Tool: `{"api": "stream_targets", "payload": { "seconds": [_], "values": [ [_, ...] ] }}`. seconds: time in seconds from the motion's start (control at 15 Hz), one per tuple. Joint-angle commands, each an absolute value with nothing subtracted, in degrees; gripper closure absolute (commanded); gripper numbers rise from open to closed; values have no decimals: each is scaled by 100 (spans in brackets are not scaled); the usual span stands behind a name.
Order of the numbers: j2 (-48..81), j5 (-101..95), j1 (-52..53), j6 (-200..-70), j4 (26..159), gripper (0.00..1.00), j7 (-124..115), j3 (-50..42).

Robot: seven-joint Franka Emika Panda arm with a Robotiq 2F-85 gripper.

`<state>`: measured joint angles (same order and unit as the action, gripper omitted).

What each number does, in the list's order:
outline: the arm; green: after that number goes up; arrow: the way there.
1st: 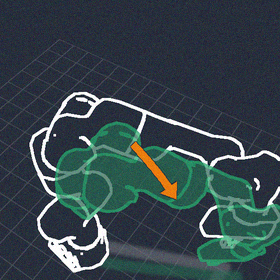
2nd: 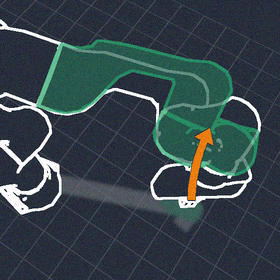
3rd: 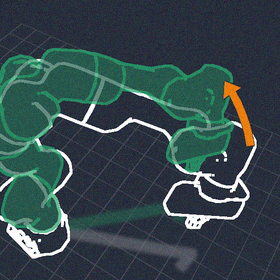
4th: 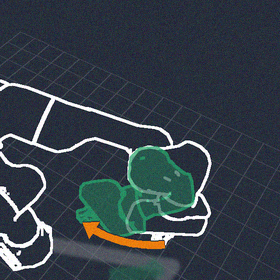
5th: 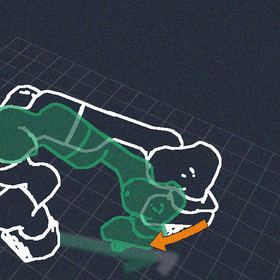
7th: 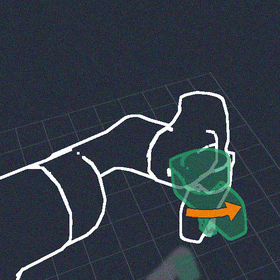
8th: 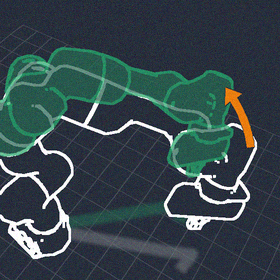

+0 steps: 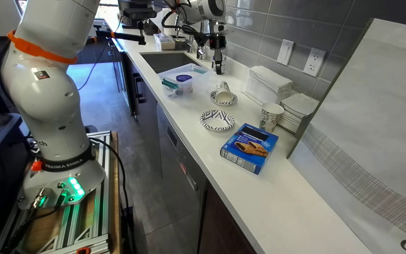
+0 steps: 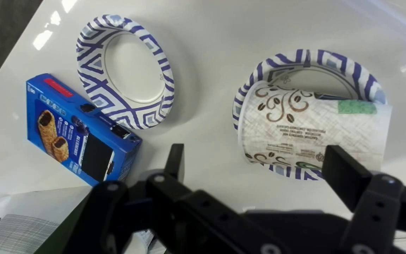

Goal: Turn the paper cup on the plate upside down

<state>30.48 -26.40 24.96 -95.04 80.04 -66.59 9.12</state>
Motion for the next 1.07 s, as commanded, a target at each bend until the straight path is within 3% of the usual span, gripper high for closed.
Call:
{"api": "stream_targets", "payload": {
  "seconds": [0.0,1.0],
  "values": [
    [3265,-2558,2628,-9470,7712,0,-6514,788],
    [4349,-2376,2877,-9283,6415,0,-5699,553]
  ]
}}
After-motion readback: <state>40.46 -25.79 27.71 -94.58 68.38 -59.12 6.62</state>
